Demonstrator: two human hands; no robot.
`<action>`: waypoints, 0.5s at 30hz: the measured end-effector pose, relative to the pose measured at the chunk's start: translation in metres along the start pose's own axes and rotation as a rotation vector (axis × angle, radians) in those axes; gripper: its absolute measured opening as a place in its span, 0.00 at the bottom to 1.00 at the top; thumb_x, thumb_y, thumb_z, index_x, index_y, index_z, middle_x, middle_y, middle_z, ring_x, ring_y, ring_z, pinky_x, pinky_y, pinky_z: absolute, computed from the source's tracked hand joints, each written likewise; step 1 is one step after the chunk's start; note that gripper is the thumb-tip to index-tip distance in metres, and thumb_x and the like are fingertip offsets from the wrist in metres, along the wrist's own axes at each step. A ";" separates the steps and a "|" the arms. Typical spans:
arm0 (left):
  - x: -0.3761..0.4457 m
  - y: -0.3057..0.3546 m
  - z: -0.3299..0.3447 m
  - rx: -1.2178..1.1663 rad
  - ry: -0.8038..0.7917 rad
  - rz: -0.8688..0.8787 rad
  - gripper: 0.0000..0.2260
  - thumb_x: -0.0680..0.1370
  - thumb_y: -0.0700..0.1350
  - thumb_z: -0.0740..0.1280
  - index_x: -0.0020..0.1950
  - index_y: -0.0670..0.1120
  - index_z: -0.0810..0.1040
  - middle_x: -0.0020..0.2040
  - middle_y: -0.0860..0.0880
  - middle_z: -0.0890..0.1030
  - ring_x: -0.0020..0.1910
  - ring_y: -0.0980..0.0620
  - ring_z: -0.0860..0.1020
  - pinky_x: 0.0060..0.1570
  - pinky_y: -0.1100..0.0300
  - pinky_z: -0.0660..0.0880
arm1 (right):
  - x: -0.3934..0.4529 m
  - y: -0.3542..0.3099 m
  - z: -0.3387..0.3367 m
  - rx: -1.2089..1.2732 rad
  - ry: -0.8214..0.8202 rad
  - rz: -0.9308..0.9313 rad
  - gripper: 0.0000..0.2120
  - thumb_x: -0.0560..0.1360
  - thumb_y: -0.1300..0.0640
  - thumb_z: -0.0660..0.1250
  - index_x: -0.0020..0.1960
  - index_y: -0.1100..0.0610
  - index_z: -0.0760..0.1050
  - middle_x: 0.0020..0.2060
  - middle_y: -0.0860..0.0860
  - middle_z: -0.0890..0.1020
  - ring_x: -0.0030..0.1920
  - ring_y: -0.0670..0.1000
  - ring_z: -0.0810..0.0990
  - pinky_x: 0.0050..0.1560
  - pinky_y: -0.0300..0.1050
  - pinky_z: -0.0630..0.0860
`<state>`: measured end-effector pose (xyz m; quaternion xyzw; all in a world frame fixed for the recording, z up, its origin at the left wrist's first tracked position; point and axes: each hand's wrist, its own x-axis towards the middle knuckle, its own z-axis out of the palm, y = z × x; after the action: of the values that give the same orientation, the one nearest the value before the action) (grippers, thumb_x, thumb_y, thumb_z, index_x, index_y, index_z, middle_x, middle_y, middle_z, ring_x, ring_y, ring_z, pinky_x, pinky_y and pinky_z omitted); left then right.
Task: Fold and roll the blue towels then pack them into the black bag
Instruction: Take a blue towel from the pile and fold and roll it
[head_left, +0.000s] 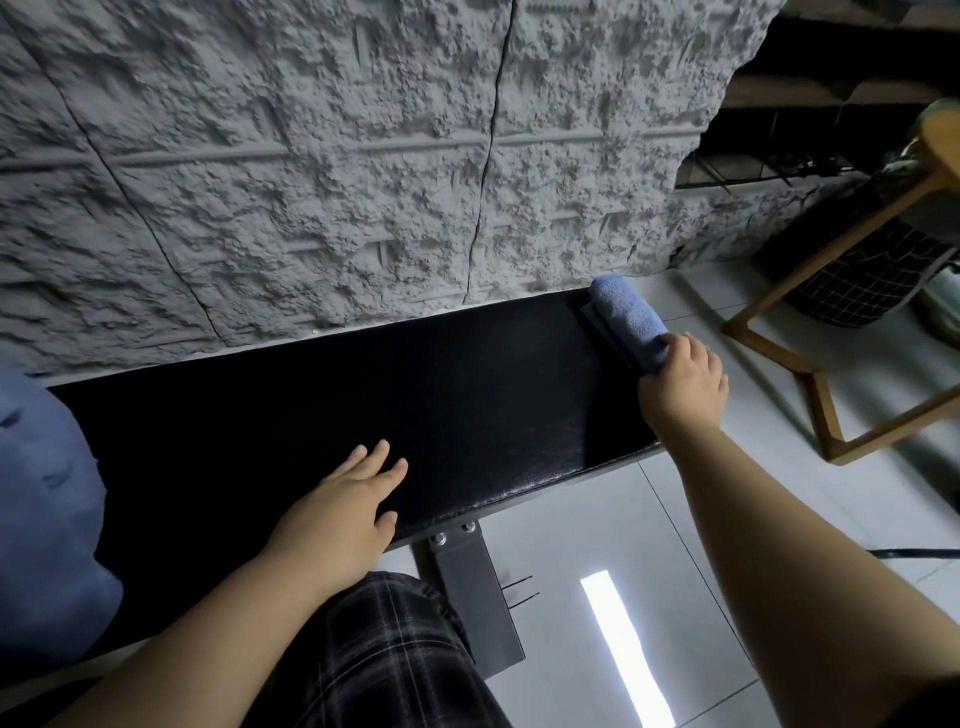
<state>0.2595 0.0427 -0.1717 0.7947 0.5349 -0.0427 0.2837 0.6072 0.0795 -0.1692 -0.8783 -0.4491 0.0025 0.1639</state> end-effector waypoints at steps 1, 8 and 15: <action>0.000 0.000 0.000 0.000 0.000 -0.002 0.25 0.81 0.48 0.56 0.76 0.57 0.51 0.76 0.59 0.43 0.74 0.59 0.41 0.66 0.63 0.61 | 0.000 0.001 -0.001 -0.004 0.008 -0.011 0.25 0.69 0.65 0.63 0.65 0.56 0.68 0.68 0.54 0.69 0.68 0.58 0.63 0.66 0.53 0.59; -0.001 0.000 -0.001 0.000 0.005 -0.001 0.24 0.81 0.48 0.56 0.76 0.57 0.52 0.76 0.59 0.43 0.74 0.60 0.41 0.65 0.64 0.63 | 0.002 0.002 -0.003 0.047 0.011 0.013 0.23 0.70 0.64 0.64 0.65 0.59 0.67 0.64 0.57 0.71 0.65 0.60 0.66 0.63 0.53 0.63; -0.004 0.000 0.000 0.008 0.012 -0.006 0.25 0.81 0.48 0.56 0.76 0.58 0.51 0.76 0.60 0.43 0.74 0.61 0.41 0.63 0.64 0.64 | 0.004 -0.004 -0.008 -0.112 -0.049 0.054 0.28 0.71 0.57 0.69 0.69 0.59 0.65 0.63 0.61 0.67 0.63 0.62 0.64 0.59 0.55 0.65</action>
<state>0.2578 0.0400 -0.1703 0.7944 0.5387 -0.0409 0.2775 0.6075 0.0822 -0.1604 -0.8976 -0.4285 0.0035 0.1034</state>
